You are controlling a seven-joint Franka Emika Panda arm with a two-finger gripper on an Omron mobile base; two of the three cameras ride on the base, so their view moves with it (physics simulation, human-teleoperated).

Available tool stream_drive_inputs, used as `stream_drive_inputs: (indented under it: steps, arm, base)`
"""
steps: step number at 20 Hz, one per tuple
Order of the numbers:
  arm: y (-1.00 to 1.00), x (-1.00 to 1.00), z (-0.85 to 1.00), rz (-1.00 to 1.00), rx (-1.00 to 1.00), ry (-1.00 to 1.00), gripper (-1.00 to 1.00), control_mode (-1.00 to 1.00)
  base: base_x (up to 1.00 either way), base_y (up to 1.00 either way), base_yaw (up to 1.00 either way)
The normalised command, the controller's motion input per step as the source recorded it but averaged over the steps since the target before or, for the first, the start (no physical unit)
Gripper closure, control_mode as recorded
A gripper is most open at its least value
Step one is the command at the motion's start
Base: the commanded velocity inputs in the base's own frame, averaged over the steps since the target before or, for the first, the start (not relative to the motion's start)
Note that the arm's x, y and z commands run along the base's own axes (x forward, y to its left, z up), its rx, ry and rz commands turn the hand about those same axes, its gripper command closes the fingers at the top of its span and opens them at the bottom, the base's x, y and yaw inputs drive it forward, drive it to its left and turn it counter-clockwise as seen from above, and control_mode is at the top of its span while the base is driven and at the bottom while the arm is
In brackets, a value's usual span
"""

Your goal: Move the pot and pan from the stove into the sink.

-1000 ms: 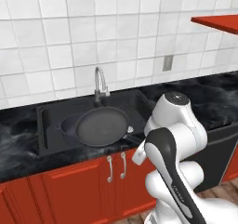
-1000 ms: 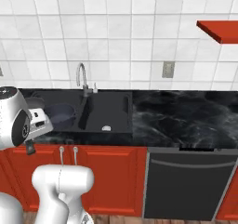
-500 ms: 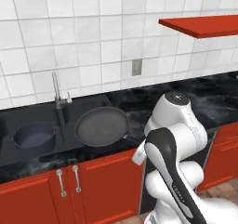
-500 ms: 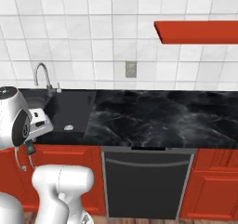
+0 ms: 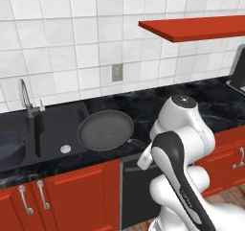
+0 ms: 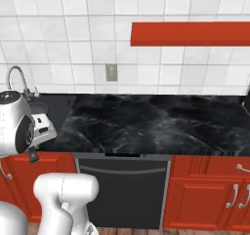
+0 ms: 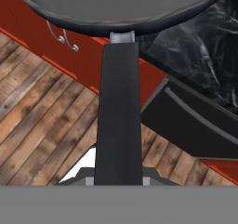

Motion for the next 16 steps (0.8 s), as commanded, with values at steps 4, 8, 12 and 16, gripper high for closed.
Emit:
stream_drive_inputs:
  steps: [4, 8, 12, 16]
  arm:
    - [0.00, 0.00, 0.00, 0.00, 0.00, 0.00, 1.00, 1.00]
    - [0.00, 0.00, 0.00, 0.00, 0.00, 0.00, 1.00, 1.00]
    - [0.00, 0.00, 0.00, 0.00, 0.00, 0.00, 1.00, 1.00]
    - [0.00, 0.00, 0.00, 0.00, 0.00, 0.00, 1.00, -1.00]
  base:
    - [0.03, 0.00, 0.00]
    - [0.69, 0.00, 0.00]
    - [0.66, 0.13, -0.02]
    - [0.03, 0.01, 0.00]
